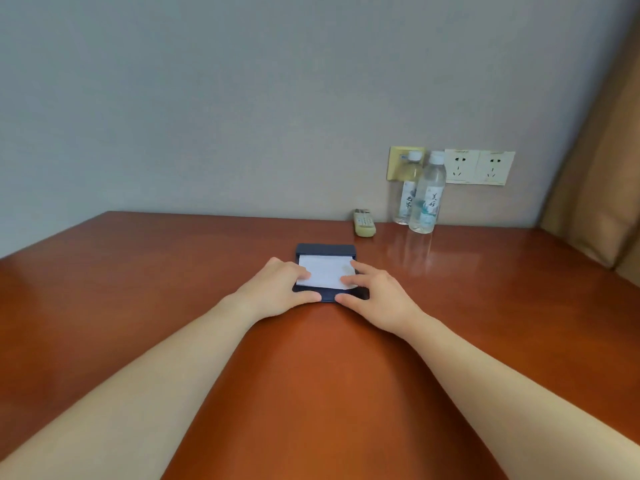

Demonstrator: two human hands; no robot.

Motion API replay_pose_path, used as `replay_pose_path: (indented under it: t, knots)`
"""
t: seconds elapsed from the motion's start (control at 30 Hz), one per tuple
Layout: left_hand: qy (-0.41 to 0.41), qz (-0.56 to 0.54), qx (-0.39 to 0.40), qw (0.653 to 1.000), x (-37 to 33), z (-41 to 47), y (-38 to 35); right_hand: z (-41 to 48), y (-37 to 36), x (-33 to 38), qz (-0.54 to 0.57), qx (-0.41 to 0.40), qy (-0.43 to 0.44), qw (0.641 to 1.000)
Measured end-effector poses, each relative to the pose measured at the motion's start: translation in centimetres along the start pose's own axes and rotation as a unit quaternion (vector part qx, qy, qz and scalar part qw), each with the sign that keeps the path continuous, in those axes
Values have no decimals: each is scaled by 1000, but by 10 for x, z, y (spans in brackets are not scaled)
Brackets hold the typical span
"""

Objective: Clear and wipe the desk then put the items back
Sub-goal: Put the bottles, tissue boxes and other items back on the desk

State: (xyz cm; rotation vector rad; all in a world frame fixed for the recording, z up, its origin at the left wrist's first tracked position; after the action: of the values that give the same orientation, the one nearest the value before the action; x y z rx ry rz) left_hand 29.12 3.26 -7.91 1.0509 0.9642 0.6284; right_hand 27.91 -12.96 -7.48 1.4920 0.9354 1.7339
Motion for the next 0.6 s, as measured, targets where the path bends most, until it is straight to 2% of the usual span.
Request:
replay_pose_path:
  t: [0.07, 0.17, 0.43, 0.6]
  knots:
    - [-11, 40, -10, 999, -1, 6, 5, 7, -6, 2, -51, 11, 17, 998]
    - [5, 73, -5, 997, 4, 14, 6, 22, -1, 7, -130, -30, 38, 990]
    - [35, 104, 14, 994, 33, 64, 2, 77, 3, 6, -166, -125, 4, 978]
    - [33, 108, 19, 993, 46, 102, 2, 109, 6, -1, -180, -146, -13, 973]
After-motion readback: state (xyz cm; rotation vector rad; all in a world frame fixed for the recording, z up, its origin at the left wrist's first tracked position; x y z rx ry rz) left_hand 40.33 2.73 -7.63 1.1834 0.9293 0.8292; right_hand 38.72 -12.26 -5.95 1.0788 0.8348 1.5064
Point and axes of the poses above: each hand's wrist, its own z-axis towards the middle knuckle, its own y-axis out of the back of the hand, x = y × z, the point moved 10 cm from there along z, towards the middle knuckle, and after that the axes turned 14 degrees about -y, right-handed, at the moved point
